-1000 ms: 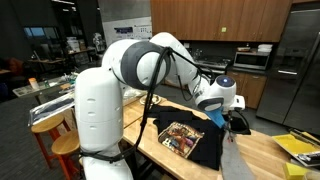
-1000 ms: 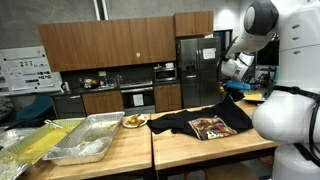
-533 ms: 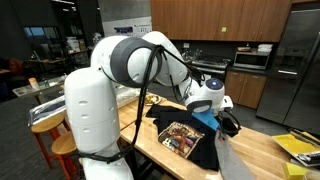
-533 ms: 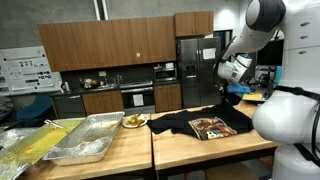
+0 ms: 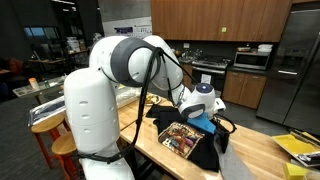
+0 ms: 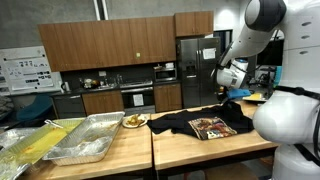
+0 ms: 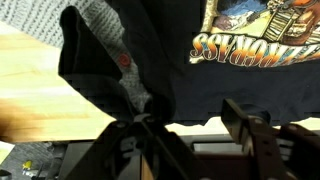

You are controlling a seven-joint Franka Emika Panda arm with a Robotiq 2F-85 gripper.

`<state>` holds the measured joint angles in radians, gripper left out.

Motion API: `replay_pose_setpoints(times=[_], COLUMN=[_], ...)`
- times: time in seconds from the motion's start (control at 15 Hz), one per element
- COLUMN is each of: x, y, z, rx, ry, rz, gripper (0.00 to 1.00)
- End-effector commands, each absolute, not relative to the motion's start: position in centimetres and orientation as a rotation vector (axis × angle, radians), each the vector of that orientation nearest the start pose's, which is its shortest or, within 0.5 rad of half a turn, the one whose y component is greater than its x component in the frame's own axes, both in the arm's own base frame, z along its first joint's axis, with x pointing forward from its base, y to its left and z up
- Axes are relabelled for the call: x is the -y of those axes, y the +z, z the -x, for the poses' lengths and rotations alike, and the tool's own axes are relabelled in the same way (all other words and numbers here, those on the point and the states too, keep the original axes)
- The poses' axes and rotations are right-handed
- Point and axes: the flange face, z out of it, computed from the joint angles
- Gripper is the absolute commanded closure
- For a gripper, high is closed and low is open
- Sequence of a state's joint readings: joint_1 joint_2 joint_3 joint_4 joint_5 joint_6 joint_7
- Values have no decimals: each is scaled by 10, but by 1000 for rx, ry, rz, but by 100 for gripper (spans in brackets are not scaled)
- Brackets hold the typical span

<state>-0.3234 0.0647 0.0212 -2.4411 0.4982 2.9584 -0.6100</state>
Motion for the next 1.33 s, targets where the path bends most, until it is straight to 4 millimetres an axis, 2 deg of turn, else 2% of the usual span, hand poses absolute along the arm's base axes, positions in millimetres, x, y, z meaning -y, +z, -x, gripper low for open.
replay_pose_setpoints(times=[0.0, 0.07, 0.33, 0.53, 0.73, 0.87, 1.0, 1.27], x=[184, 186, 198, 219, 253, 267, 272, 265], y=[331, 332, 329, 318, 310, 311, 314, 316], z=[-468, -464, -446, -434, -421, -421, -425, -439], rx=[-237, -249, -306, -405, -521, -566, -584, -651], ry=[-814, -820, -861, -863, -861, -852, -838, -779], rz=[3084, 3089, 3136, 3172, 3203, 3216, 3225, 3215], gripper=[5, 0, 0, 0, 0, 0, 0, 0])
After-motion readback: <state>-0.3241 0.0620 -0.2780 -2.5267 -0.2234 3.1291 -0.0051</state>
